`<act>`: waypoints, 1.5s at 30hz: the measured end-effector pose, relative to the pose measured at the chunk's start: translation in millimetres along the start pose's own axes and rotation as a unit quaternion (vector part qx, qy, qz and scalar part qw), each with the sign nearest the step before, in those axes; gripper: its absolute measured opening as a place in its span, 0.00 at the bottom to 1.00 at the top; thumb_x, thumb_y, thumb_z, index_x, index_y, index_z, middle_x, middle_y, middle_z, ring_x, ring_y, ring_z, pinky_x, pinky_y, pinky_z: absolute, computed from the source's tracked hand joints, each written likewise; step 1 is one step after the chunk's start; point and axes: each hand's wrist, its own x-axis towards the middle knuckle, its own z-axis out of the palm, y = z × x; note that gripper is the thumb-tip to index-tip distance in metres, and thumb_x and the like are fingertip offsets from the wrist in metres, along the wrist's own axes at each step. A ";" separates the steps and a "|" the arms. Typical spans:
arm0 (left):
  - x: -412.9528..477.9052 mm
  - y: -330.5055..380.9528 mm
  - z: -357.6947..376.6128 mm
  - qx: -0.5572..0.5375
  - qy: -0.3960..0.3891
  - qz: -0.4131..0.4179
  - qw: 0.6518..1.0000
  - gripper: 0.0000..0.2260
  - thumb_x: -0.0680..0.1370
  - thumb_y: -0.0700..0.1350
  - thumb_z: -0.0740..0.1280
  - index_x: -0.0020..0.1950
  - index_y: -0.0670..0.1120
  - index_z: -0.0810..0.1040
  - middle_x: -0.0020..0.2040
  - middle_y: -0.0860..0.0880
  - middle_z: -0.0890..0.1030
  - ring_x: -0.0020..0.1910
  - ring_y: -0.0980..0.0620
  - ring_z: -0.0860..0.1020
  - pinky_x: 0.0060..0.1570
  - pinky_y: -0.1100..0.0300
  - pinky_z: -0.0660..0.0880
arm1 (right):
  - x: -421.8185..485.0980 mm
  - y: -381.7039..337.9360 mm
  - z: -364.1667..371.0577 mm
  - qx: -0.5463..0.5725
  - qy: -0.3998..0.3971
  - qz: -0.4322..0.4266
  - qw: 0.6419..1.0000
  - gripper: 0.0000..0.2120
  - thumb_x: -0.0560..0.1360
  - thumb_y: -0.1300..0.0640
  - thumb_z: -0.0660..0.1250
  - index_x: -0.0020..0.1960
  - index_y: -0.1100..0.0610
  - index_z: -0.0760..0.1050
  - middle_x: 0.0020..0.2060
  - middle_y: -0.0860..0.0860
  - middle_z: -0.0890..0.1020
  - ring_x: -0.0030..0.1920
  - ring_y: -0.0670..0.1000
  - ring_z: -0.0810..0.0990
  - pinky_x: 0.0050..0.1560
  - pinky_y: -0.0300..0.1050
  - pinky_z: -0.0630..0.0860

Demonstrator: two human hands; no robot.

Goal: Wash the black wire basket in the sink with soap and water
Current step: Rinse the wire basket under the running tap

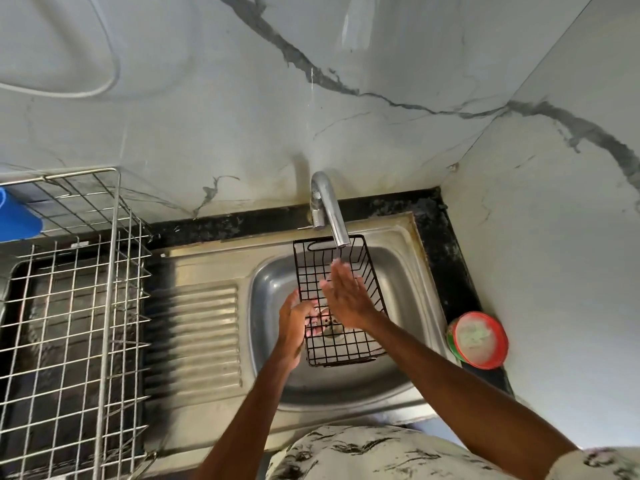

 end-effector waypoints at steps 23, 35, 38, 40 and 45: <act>15.2 19.9 4.2 -0.004 -0.032 0.090 0.995 0.36 0.67 0.45 0.68 0.78 0.49 0.71 0.70 0.47 0.80 0.69 0.51 0.78 0.72 0.44 0.72 | 15.5 2.2 6.2 -0.104 0.201 -0.057 0.972 0.32 0.85 0.45 0.46 0.82 0.55 0.36 0.81 0.53 0.37 0.80 0.55 0.34 0.79 0.63 0.44; 32.3 28.2 -0.1 0.016 -0.079 0.086 0.993 0.39 0.69 0.42 0.67 0.81 0.54 0.65 0.75 0.50 0.75 0.75 0.49 0.72 0.76 0.38 0.66 | 2.4 -11.8 28.9 -0.205 0.226 -0.066 0.950 0.35 0.83 0.42 0.48 0.82 0.56 0.36 0.80 0.56 0.34 0.80 0.58 0.35 0.78 0.66 0.42; 33.0 31.5 -0.3 0.020 -0.073 0.087 0.993 0.42 0.67 0.45 0.70 0.82 0.52 0.65 0.75 0.51 0.75 0.75 0.48 0.72 0.75 0.39 0.67 | 5.7 3.1 16.7 -0.210 0.228 -0.075 0.948 0.33 0.84 0.44 0.54 0.82 0.53 0.43 0.81 0.54 0.40 0.81 0.57 0.41 0.78 0.65 0.54; 35.1 33.6 0.6 0.017 -0.080 0.089 0.993 0.42 0.66 0.41 0.69 0.81 0.53 0.65 0.74 0.52 0.76 0.74 0.51 0.72 0.75 0.41 0.67 | 9.1 -1.5 14.0 -0.203 0.204 0.008 0.958 0.34 0.84 0.42 0.45 0.82 0.55 0.35 0.80 0.55 0.35 0.80 0.57 0.33 0.79 0.66 0.43; 39.1 35.8 -2.4 0.016 -0.075 0.099 0.992 0.40 0.66 0.40 0.67 0.80 0.52 0.67 0.72 0.52 0.78 0.72 0.49 0.74 0.71 0.42 0.70 | -4.3 -11.4 8.2 0.025 0.186 -0.198 0.962 0.28 0.86 0.48 0.53 0.82 0.53 0.51 0.82 0.49 0.52 0.80 0.46 0.52 0.75 0.43 0.62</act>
